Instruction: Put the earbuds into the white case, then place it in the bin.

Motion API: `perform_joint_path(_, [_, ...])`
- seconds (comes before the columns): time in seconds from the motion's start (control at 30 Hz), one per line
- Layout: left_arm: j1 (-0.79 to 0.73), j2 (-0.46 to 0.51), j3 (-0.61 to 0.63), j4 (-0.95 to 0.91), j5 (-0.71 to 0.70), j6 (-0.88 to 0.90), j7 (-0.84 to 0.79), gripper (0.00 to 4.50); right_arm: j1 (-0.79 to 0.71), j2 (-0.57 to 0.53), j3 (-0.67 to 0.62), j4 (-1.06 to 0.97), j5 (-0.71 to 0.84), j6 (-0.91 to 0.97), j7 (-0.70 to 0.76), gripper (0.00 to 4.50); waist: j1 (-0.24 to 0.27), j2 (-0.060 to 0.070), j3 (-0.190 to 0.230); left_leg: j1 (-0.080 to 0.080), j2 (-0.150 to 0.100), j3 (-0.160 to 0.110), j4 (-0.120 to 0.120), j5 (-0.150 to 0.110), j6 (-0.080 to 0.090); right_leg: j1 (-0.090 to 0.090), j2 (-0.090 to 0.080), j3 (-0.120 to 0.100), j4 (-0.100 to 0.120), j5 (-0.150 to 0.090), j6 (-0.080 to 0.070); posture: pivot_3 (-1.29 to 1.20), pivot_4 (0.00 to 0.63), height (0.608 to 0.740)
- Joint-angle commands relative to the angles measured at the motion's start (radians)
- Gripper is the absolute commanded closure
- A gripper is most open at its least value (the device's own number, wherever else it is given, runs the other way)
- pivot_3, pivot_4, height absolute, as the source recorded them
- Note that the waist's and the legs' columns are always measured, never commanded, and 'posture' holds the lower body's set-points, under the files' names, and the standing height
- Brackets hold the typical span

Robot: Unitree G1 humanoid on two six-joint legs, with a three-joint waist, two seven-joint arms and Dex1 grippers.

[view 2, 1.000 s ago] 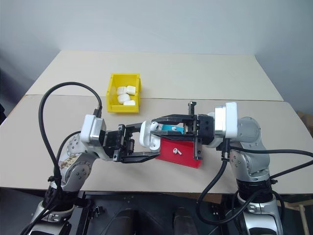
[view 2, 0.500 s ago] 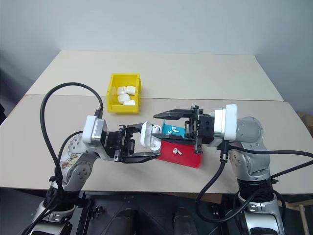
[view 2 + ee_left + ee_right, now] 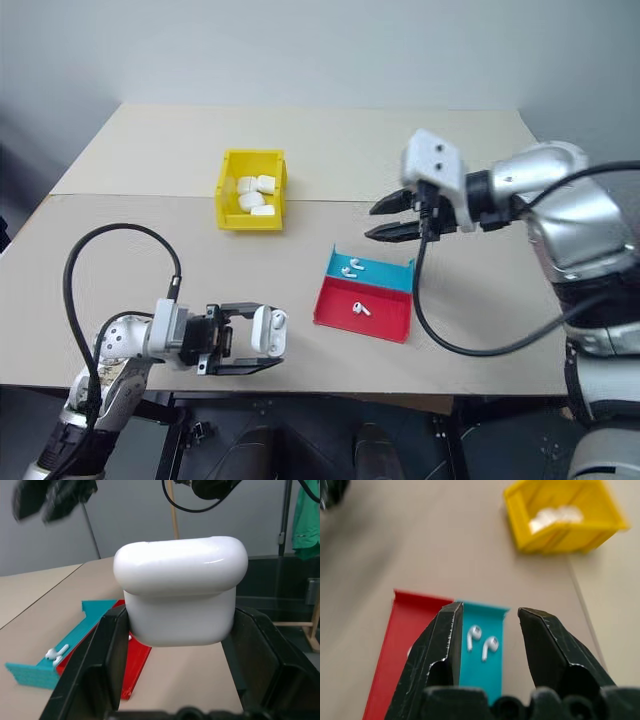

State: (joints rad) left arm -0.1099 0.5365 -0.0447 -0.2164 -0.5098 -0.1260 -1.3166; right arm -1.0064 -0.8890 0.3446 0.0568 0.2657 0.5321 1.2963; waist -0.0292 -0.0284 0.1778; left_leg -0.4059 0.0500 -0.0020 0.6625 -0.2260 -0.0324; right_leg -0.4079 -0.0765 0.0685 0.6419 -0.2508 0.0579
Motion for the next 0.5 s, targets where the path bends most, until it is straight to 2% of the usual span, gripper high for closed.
perform_joint_path(0.03, [-0.003, -0.014, -0.001, 0.007, 0.020, -0.038, 0.026, 1.73, -0.125, 0.070, 0.140, 0.148, -0.195, -0.067, 0.031, 2.32, -0.001, 0.000, 0.000, 0.000, 0.000, 0.000, 0.000, 0.000, 0.000, -0.001, 0.000, 0.000, 0.000, 0.000, 0.000, 0.00, 0.150, 0.740])
perform_joint_path(0.2, [0.001, -0.040, -0.028, -0.007, 0.041, -0.054, 0.054, 1.73, -0.225, 0.202, 0.273, 0.363, -0.379, -0.160, 0.041, 2.32, -0.004, 0.000, 0.000, -0.006, 0.000, 0.000, 0.000, 0.000, 0.000, -0.007, 0.000, 0.000, 0.003, 0.000, 0.000, 0.00, 0.150, 0.740])
perform_joint_path(0.37, [-0.003, -0.052, -0.039, -0.018, 0.051, -0.057, 0.084, 1.73, -0.269, 0.295, 0.301, 0.523, -0.478, -0.225, 0.027, 2.32, -0.004, 0.000, 0.000, -0.010, 0.000, 0.000, 0.000, 0.001, 0.000, -0.013, 0.000, 0.001, 0.005, 0.000, -0.001, 0.00, 0.150, 0.740])
perform_joint_path(0.5, [0.010, -0.045, -0.051, -0.030, 0.062, -0.049, 0.104, 1.73, -0.282, 0.367, 0.278, 0.585, -0.487, -0.194, 0.045, 2.32, -0.009, 0.000, 0.000, -0.010, 0.000, 0.001, 0.000, 0.001, 0.000, -0.013, 0.000, 0.001, 0.006, 0.000, -0.001, 0.00, 0.150, 0.740])
